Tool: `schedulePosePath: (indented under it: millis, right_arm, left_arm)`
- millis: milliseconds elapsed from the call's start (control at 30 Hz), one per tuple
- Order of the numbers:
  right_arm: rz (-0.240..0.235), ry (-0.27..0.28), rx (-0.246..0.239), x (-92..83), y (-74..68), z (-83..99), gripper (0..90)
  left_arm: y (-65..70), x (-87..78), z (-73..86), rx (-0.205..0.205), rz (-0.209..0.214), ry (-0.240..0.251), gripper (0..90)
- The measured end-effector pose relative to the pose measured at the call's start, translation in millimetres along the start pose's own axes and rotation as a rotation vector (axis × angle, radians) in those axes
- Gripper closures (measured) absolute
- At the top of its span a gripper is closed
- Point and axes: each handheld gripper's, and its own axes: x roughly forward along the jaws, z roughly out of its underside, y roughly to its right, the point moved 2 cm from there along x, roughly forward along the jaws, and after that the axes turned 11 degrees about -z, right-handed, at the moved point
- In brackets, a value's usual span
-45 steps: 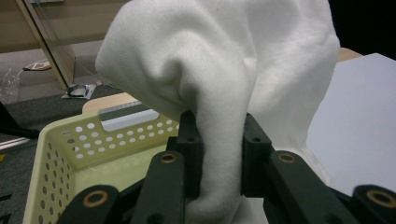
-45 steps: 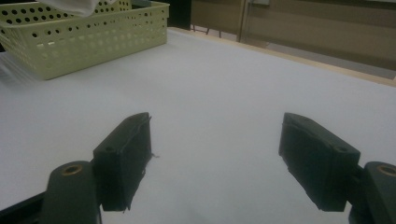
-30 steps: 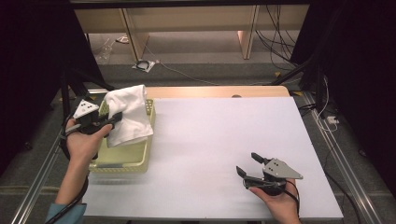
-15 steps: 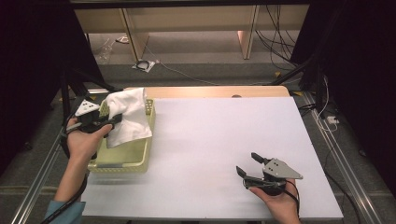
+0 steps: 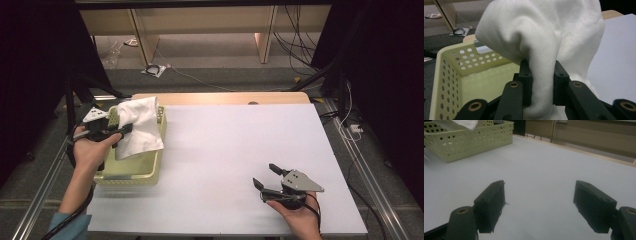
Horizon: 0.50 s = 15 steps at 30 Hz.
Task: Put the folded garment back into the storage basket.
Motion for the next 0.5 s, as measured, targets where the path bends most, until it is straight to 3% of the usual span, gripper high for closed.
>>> schedulePosePath:
  millis: [500]
  right_arm:
    - [0.001, -0.002, -0.001, 0.1, 0.0, 0.1, 26.2]
  left_arm:
    - [-6.9, 10.4, 7.8, -0.003, 0.007, -0.061, 74.1]
